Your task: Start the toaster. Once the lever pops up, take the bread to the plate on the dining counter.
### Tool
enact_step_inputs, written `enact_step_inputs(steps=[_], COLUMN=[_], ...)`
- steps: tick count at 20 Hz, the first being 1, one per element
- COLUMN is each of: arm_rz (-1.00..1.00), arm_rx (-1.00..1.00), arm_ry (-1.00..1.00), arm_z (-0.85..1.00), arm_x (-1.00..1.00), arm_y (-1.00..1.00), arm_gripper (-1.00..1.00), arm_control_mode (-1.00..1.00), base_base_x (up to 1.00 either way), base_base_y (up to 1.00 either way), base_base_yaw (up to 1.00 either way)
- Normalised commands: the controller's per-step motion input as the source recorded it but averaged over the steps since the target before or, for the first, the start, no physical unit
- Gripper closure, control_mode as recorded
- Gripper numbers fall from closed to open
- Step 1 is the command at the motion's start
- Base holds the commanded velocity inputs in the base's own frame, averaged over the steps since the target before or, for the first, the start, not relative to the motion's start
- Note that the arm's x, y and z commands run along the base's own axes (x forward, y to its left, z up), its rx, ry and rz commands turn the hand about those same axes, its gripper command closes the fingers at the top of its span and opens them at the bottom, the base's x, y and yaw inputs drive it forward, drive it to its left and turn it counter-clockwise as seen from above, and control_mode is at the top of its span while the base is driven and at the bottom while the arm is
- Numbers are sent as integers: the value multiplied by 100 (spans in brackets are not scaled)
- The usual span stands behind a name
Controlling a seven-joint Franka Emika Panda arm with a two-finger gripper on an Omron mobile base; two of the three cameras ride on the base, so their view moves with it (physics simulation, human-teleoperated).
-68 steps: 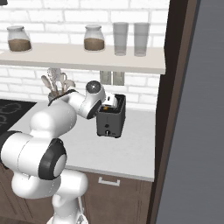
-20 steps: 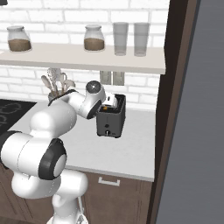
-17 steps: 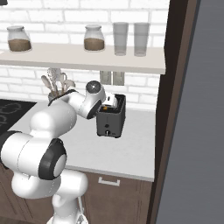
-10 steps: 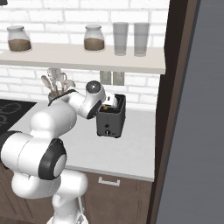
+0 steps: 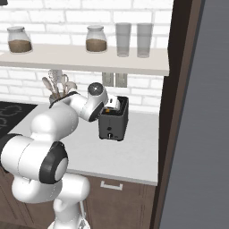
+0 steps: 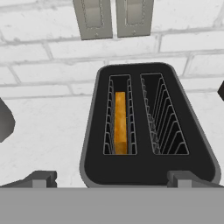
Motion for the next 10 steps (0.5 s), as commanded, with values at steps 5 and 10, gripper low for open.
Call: enact_step_inputs(steps=[5,10], arm_rz=[0,0], arm_rx=[0,0], arm_ry=[0,0], arm_z=[0,0], arm_x=[0,0], arm_y=[0,0], arm_gripper=[-100,-100], arm_control_mode=[-100,-100], base_base_x=[0,0], base_base_y=[0,0], base_base_yaw=[0,0])
